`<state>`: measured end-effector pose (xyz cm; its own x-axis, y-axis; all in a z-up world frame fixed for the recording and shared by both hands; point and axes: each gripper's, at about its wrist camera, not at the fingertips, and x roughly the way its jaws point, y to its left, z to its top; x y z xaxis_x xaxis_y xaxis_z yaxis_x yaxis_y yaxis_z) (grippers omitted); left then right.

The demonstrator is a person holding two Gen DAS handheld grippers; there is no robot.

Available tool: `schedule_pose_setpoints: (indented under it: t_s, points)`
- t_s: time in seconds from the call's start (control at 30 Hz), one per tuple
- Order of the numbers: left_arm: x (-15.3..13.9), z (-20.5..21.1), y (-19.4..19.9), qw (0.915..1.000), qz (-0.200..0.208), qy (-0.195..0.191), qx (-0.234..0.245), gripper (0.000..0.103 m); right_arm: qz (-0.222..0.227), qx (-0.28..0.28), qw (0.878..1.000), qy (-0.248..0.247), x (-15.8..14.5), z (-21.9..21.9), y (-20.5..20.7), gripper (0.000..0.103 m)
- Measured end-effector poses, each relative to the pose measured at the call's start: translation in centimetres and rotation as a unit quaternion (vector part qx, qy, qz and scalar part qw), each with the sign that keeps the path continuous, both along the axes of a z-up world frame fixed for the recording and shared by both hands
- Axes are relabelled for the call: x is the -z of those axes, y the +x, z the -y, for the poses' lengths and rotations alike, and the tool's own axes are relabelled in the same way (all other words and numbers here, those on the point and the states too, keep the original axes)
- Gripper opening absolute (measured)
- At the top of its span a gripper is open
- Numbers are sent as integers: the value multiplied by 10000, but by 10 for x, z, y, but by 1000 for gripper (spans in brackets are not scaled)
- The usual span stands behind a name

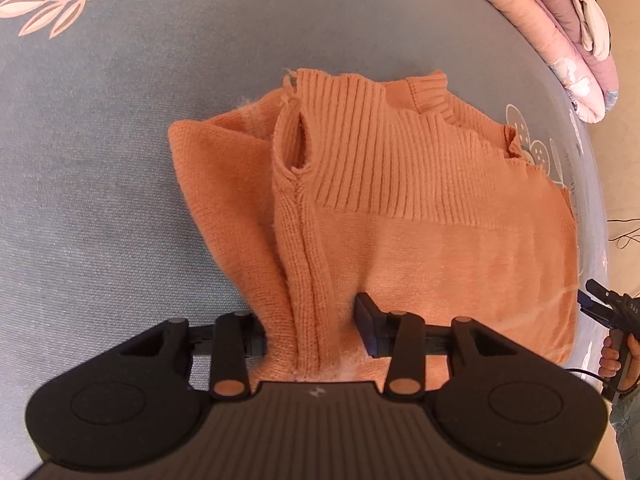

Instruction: Fold clothes

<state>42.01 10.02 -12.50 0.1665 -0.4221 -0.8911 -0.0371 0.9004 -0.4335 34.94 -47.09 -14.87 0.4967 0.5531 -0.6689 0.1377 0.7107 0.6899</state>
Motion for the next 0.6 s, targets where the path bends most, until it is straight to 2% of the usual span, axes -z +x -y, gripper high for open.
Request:
schedule_pose_setpoints:
  t_s: [0.13,0.27,0.6]
  points:
    - [0,-1,1,10000,-44,5,14,43,-126,-158,9974,693,13,13,14,69]
    - [1,-2,3,10000,-76,-15,38,43,-176,-322,9938,1047,20,15,27,70]
    - [1,-5,7,9999,-117,-63,76,43,-42,-656,9903,1223,23,5,59,70]
